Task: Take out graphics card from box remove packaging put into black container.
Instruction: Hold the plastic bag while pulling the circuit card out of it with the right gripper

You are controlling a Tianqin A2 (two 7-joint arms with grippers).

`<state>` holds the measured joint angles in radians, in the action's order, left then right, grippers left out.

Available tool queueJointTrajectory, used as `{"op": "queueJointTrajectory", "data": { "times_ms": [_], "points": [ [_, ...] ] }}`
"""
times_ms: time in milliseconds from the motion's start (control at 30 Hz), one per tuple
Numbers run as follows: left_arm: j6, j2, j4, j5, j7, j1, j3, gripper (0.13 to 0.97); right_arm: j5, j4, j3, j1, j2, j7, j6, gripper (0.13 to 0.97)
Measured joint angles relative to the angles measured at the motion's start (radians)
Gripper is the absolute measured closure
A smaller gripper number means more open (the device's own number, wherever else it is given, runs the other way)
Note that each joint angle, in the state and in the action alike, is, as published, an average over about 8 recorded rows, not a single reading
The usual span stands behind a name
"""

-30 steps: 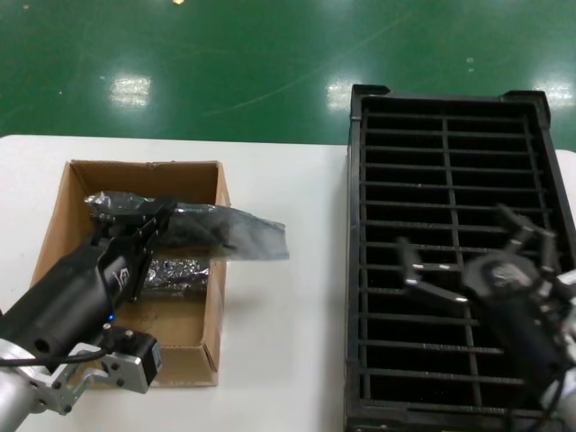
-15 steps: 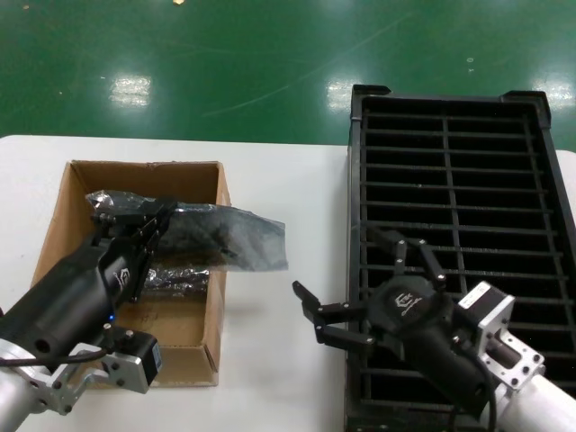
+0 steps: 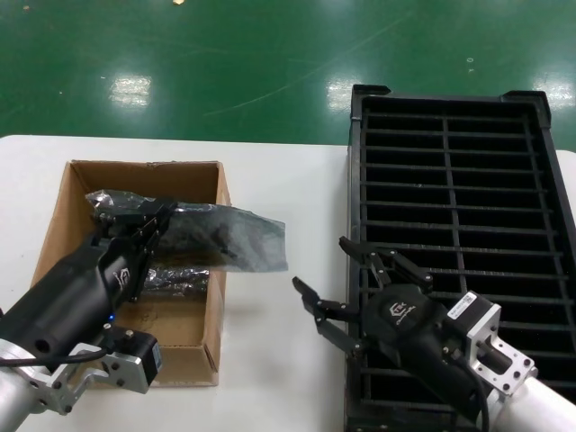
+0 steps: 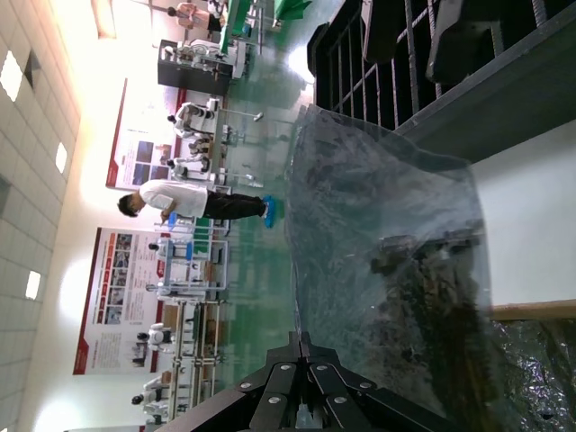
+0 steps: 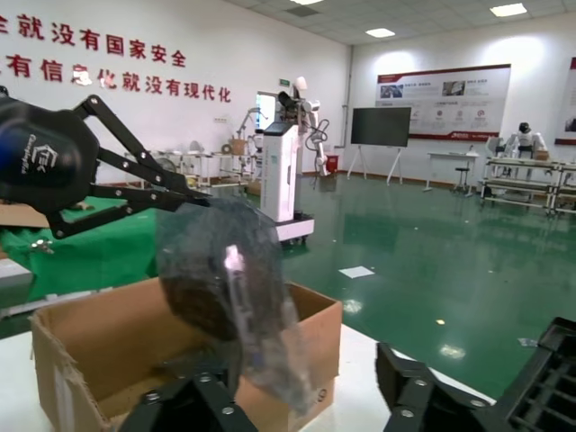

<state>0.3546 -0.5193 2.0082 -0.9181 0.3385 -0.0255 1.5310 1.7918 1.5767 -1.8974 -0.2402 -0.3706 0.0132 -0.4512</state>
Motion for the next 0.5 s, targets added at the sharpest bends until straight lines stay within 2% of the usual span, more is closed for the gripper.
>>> {"op": "queueJointTrajectory", "data": {
  "times_ms": [100,233,500],
  "points": [
    [0.0,0.0,0.0,0.0,0.0,0.0,0.0,0.957,-0.005,-0.007,0.003,-0.003,0.001,0.009,0.001,0.585],
    [0.0,0.0,0.0,0.0,0.0,0.0,0.0,0.957,-0.016,-0.018,0.002,-0.011,0.003,0.022,0.003,0.585],
    [0.0,0.0,0.0,0.0,0.0,0.0,0.0,0.957,-0.044,-0.058,-0.017,-0.043,0.027,0.042,0.01,0.776]
  ]
}}
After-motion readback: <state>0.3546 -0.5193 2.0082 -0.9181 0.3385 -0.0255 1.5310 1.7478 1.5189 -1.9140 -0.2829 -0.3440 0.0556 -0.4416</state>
